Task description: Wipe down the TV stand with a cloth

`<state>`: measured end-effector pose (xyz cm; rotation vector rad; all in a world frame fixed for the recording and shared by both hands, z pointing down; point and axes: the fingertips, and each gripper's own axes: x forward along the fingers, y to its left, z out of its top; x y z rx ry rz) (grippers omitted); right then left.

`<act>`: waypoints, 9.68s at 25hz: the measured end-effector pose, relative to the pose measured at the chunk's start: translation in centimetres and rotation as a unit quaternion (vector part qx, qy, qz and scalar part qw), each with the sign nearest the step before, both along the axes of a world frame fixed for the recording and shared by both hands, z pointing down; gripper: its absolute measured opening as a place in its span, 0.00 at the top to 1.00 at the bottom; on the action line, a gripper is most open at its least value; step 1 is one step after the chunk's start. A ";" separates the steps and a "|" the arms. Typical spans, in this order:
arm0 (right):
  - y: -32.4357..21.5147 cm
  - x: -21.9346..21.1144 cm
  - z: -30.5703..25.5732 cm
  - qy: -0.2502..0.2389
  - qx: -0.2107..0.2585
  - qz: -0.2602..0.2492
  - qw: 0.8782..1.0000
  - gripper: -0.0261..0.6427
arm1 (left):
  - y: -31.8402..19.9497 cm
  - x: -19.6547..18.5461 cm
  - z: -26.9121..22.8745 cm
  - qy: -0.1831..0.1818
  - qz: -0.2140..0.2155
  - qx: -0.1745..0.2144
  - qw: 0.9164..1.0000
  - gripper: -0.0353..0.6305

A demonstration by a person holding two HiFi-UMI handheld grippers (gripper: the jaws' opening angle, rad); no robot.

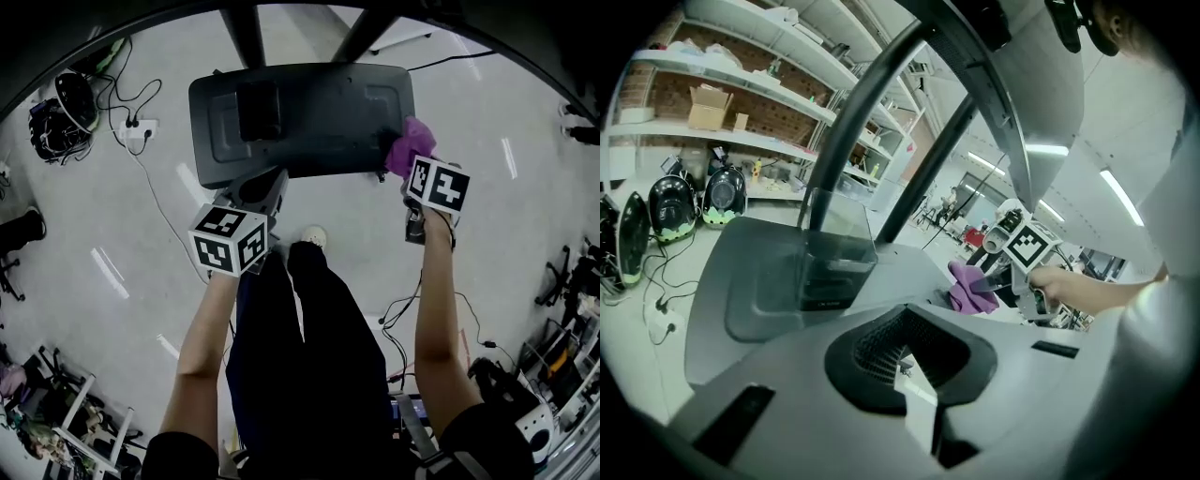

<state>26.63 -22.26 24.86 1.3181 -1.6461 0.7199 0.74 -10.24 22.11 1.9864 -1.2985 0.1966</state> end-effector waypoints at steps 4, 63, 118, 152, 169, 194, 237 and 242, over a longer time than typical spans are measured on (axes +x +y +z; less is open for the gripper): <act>4.2 -4.0 -1.2 -0.023 -0.005 0.003 1.000 0.81 | 2.2 -2.7 -0.7 -0.002 0.005 0.000 1.000 0.94; 13.8 -34.3 3.5 -0.181 -0.085 -0.153 0.968 0.81 | 5.7 -11.8 3.7 0.001 -0.017 -0.047 0.999 0.94; 1.7 -5.0 4.1 -0.170 -0.053 -0.045 0.983 0.80 | -1.9 10.6 3.9 -0.016 0.032 -0.052 0.998 0.94; 3.1 8.6 4.7 -0.103 -0.006 0.090 0.991 0.80 | 1.3 12.8 4.4 -0.010 0.060 -0.048 0.997 0.94; 18.5 -0.8 5.2 -0.119 0.017 0.017 0.993 0.80 | 14.4 7.5 5.3 0.003 0.036 -0.023 0.999 0.94; 15.9 -18.6 22.8 -0.096 0.053 -0.230 0.967 0.80 | 11.0 -0.9 22.0 0.000 -0.056 0.033 0.998 0.94; -3.5 -31.3 19.6 0.126 0.578 -0.365 0.719 0.80 | -0.9 -4.1 39.2 -0.035 -0.060 0.179 0.981 0.94; -3.8 -32.3 16.8 0.118 0.599 -0.344 0.713 0.80 | 0.2 -3.3 39.0 -0.026 -0.050 0.180 0.982 0.94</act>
